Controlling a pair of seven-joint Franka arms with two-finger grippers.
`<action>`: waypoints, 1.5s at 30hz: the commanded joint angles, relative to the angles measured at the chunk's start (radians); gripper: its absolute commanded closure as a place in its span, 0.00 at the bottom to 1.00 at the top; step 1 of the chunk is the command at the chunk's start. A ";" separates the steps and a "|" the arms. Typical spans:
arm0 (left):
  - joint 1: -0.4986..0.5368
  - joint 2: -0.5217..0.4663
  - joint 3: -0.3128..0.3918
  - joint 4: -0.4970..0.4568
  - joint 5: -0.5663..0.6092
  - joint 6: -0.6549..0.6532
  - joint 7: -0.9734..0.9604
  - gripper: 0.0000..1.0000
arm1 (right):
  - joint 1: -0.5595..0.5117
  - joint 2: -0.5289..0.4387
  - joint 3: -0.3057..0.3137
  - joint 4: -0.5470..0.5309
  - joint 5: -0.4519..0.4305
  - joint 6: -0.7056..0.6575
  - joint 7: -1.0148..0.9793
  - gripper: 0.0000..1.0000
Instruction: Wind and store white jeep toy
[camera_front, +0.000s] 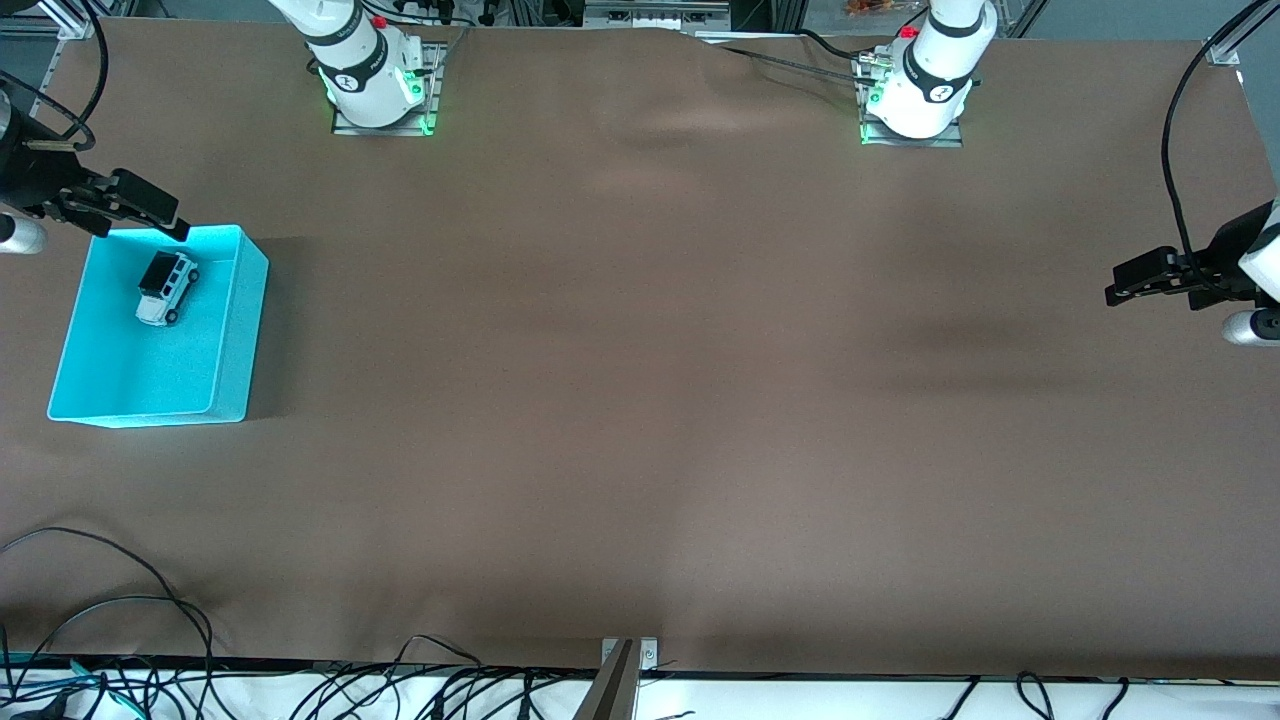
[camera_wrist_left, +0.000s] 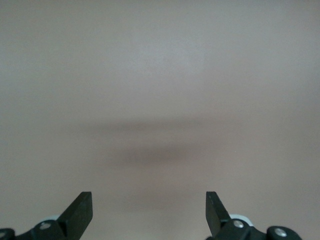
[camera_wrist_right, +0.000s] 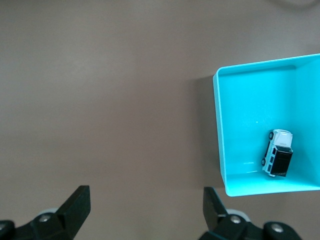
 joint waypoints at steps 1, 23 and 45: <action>-0.001 -0.008 -0.001 -0.008 0.007 -0.004 0.014 0.00 | 0.037 -0.025 -0.028 -0.022 -0.020 0.008 -0.014 0.00; -0.001 -0.006 -0.001 -0.006 0.006 -0.004 0.014 0.00 | 0.033 -0.013 -0.023 -0.023 -0.031 0.006 -0.014 0.00; -0.001 -0.006 -0.001 -0.008 0.006 -0.004 0.014 0.00 | 0.032 -0.002 -0.029 0.006 -0.025 0.008 -0.020 0.00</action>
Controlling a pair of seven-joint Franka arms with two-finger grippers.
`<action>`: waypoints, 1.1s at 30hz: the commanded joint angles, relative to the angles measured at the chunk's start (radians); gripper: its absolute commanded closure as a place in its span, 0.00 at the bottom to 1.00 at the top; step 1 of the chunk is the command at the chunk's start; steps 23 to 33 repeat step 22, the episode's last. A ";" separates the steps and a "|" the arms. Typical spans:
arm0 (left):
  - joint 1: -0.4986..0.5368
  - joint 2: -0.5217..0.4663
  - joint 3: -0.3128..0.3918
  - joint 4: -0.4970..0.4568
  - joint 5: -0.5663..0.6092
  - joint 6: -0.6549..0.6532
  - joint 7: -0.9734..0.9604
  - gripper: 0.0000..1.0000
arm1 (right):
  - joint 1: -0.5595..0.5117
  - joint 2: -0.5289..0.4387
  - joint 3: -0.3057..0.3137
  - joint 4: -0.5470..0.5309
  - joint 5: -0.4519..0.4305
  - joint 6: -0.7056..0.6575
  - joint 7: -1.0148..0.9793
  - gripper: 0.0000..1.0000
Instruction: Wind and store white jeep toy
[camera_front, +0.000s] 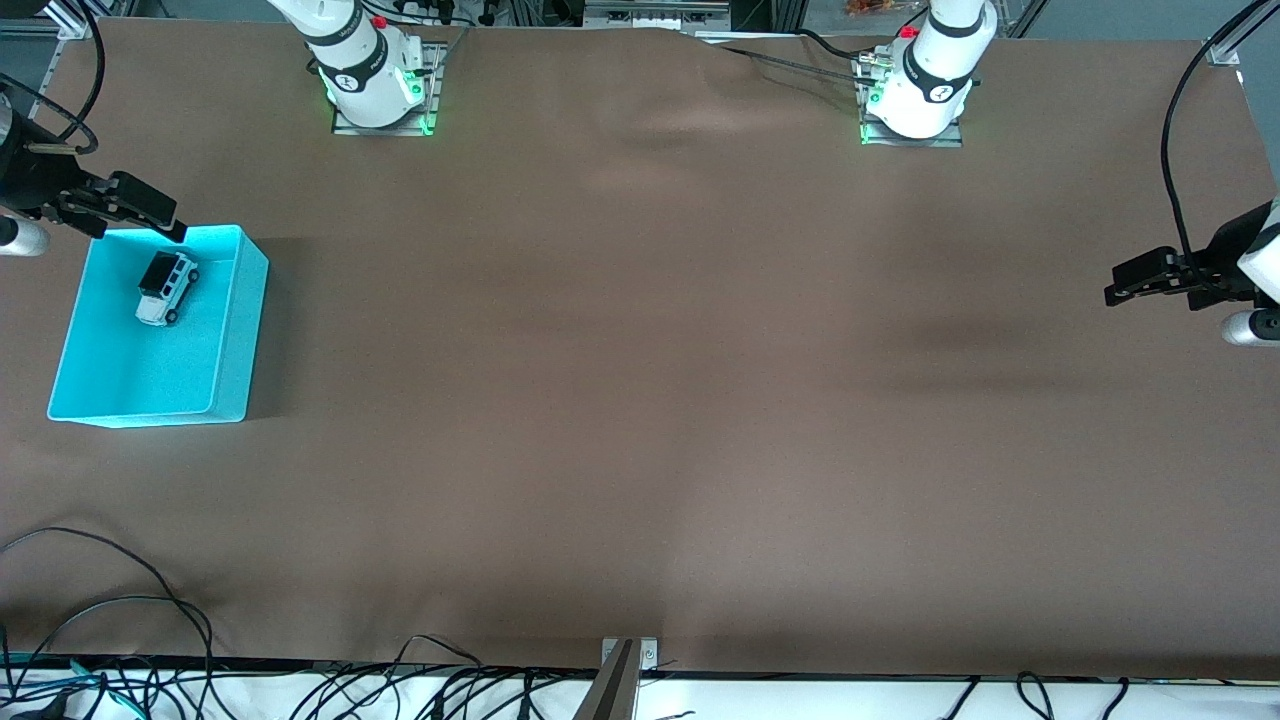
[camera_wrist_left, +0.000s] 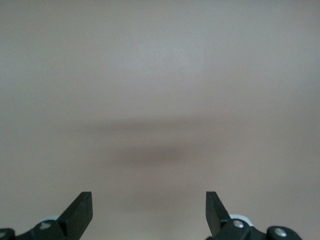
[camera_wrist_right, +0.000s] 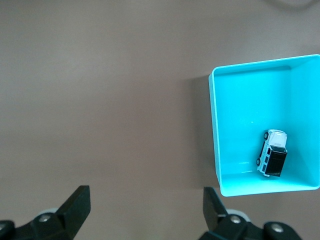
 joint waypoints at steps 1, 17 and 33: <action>-0.001 -0.007 -0.001 -0.008 0.006 -0.004 0.014 0.00 | 0.009 -0.001 -0.008 0.017 -0.008 0.003 -0.017 0.00; -0.001 -0.007 -0.001 -0.008 0.006 -0.004 0.014 0.00 | 0.007 0.002 -0.009 0.017 -0.013 -0.014 -0.016 0.00; -0.001 -0.007 -0.001 -0.008 0.006 -0.004 0.014 0.00 | 0.007 0.002 -0.009 0.018 -0.013 -0.013 -0.016 0.00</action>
